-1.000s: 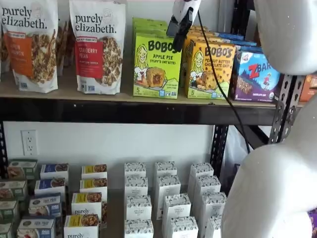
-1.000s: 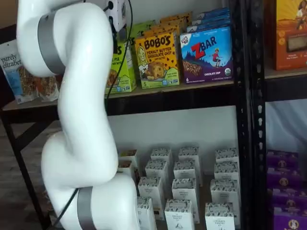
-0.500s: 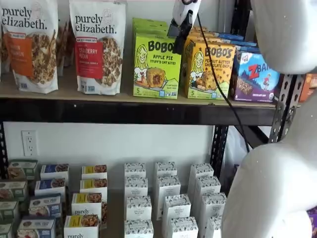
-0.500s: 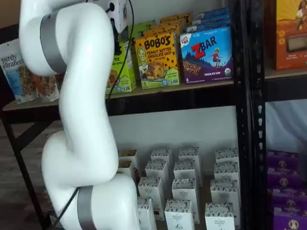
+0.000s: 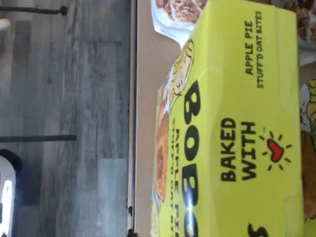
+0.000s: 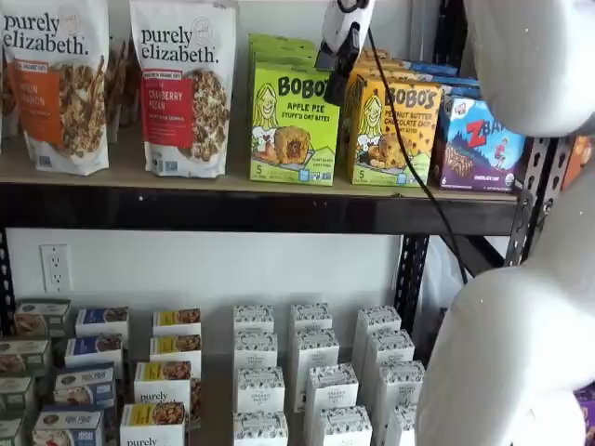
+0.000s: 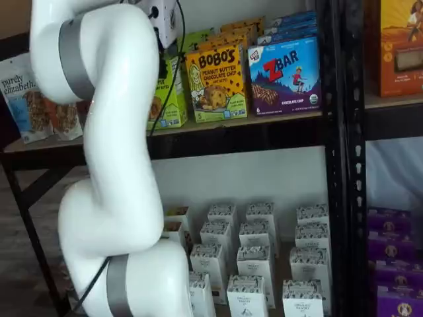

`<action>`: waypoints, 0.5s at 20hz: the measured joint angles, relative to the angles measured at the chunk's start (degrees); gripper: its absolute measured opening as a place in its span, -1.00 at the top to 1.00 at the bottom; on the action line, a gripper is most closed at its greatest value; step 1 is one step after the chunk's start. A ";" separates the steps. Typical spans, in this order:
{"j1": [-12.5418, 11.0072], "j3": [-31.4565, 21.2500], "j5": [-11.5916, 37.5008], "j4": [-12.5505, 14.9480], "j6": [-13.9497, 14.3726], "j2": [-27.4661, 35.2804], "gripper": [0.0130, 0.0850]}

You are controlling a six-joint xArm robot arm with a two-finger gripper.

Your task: Pick the green box on the top shelf, the fourth from the left

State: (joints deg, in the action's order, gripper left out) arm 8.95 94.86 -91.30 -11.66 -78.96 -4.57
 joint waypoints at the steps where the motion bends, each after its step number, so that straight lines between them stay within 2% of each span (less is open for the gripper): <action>1: 0.06 0.12 -0.15 0.04 0.05 0.14 -1.00; 10: 0.79 0.04 -0.18 0.27 0.61 0.72 -1.00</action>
State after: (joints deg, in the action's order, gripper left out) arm 9.74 94.91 -91.48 -11.39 -78.35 -3.85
